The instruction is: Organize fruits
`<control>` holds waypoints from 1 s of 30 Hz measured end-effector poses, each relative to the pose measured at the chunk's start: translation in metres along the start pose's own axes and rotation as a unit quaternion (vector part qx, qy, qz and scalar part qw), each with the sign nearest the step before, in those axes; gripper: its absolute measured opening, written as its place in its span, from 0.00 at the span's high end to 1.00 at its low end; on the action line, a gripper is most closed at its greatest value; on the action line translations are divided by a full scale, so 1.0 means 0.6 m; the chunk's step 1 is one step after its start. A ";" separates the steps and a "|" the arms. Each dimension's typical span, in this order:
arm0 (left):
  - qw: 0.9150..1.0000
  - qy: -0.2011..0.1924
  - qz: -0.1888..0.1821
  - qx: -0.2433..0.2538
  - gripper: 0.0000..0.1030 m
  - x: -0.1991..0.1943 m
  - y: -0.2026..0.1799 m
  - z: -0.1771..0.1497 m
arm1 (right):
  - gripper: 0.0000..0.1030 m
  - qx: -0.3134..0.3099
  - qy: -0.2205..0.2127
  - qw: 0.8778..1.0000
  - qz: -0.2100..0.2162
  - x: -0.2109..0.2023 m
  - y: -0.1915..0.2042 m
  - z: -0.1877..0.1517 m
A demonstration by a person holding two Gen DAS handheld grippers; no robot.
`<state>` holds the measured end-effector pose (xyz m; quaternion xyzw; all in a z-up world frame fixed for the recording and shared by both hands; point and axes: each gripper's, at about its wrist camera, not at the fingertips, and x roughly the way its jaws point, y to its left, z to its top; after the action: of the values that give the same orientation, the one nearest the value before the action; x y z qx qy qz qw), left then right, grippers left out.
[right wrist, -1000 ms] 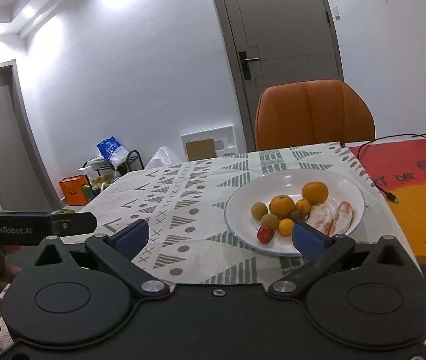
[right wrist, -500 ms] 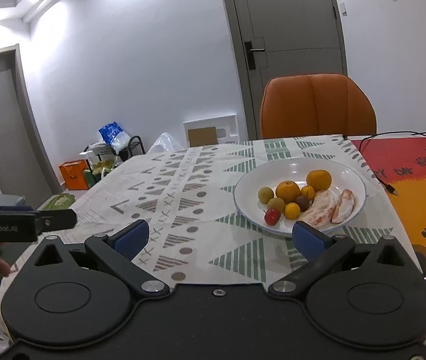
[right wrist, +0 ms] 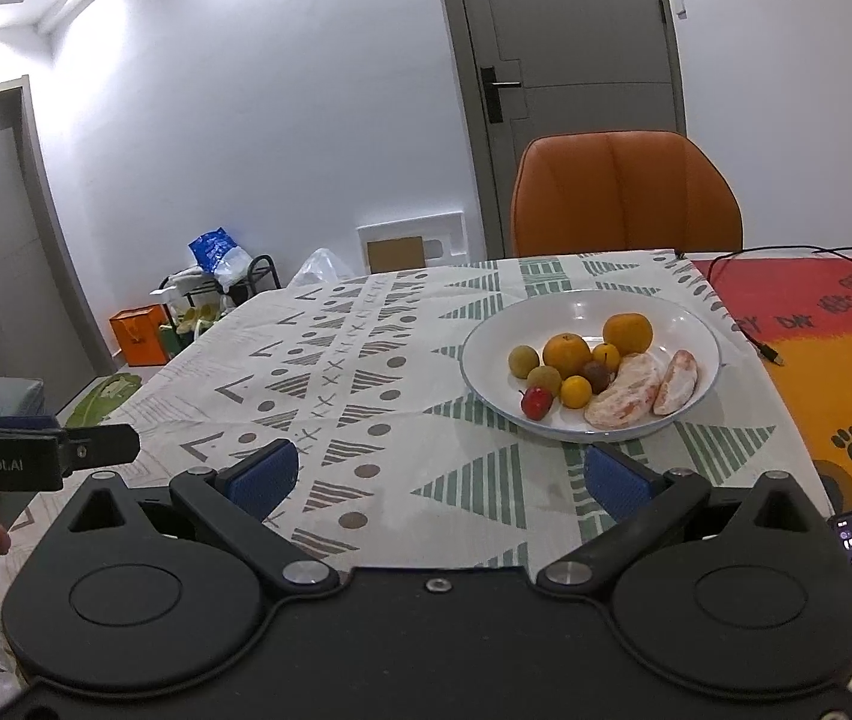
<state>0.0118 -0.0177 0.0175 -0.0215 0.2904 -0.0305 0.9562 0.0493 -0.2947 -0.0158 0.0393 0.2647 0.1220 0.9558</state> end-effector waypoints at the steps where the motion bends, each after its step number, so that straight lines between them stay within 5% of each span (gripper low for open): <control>1: 1.000 0.000 0.000 0.000 0.00 0.000 0.000 -0.001 | 0.00 0.001 0.002 1.000 0.001 0.001 0.000 0.000; 30: 1.000 0.000 0.003 -0.003 0.00 0.007 0.000 0.001 | 0.00 -0.005 0.006 1.000 0.011 0.009 0.000 0.001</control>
<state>0.0156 -0.0177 0.0160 -0.0233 0.2906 -0.0271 0.9562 0.0537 -0.2932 -0.0180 0.0370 0.2699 0.1338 0.9528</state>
